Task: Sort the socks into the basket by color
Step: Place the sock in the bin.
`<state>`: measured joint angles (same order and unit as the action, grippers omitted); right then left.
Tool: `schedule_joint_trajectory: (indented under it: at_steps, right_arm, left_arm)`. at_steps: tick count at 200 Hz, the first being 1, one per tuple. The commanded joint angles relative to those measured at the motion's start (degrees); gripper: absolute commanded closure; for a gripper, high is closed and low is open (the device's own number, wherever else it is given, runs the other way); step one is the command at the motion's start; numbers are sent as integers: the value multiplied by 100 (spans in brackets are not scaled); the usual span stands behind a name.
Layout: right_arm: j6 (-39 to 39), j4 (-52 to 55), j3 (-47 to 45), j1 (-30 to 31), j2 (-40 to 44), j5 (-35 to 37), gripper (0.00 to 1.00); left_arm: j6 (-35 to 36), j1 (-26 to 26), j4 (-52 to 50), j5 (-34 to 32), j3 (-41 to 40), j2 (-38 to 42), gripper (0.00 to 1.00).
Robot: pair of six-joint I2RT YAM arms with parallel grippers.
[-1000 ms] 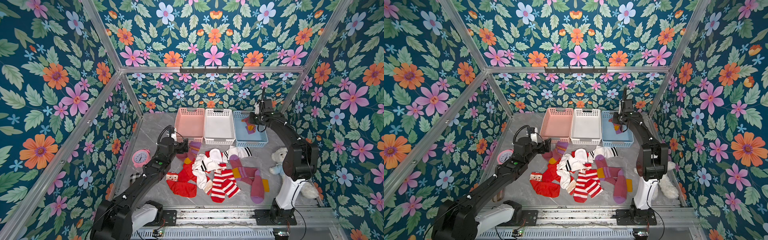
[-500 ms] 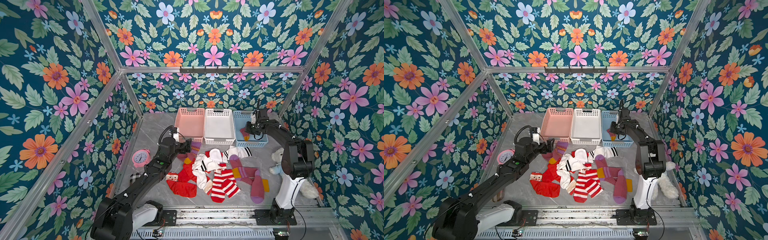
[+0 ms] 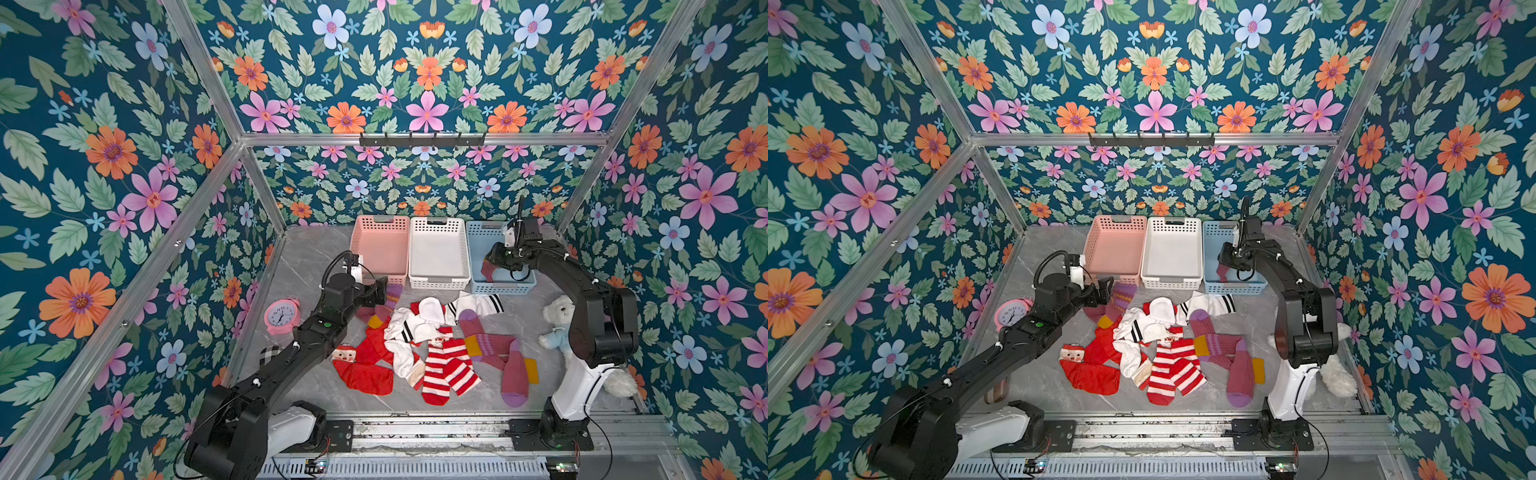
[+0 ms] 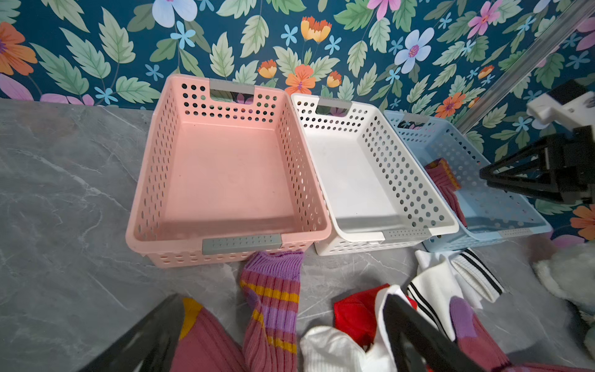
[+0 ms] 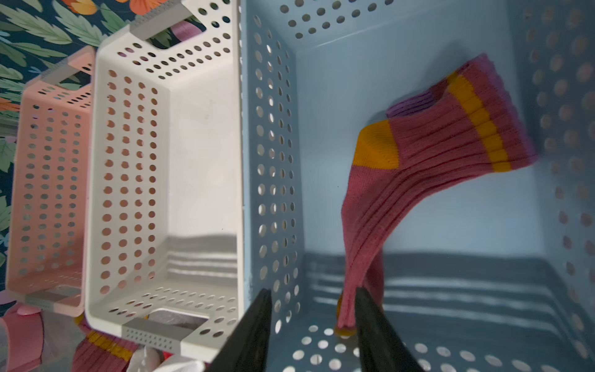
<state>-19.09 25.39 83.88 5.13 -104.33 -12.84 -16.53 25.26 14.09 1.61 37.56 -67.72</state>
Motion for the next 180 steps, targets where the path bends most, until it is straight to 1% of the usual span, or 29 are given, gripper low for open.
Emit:
schedule_joint_trajectory:
  at_steps: [1,23,27,35,56,96,116,149,180]
  right_arm:
    - [-25,-63,-179,71,351,9,54]
    - [-112,-245,-579,282,847,156,54]
    - [-119,-293,-666,363,875,223,54]
    - [-133,-381,-846,532,1208,392,53]
    - [-207,-558,-1283,971,1546,781,53]
    - [-482,-1005,-2097,1466,2055,817,53]
    - [-498,-1065,-2317,1674,2176,965,52]
    - [-737,-1314,-2644,1720,2232,734,52]
    - [-854,-1458,-2879,1851,2191,696,53]
  left_arm:
    - [-61,23,217,42,62,-79,1]
    - [-76,57,250,57,59,-140,1]
    - [-92,65,267,66,60,-153,1]
    - [-111,75,310,83,40,-181,1]
    - [-186,133,490,90,11,-299,1]
    - [-343,282,748,121,83,-698,4]
    - [-369,377,780,138,152,-921,7]
    - [-462,559,897,162,248,-1244,9]
    - [-539,888,928,168,373,-1651,13]
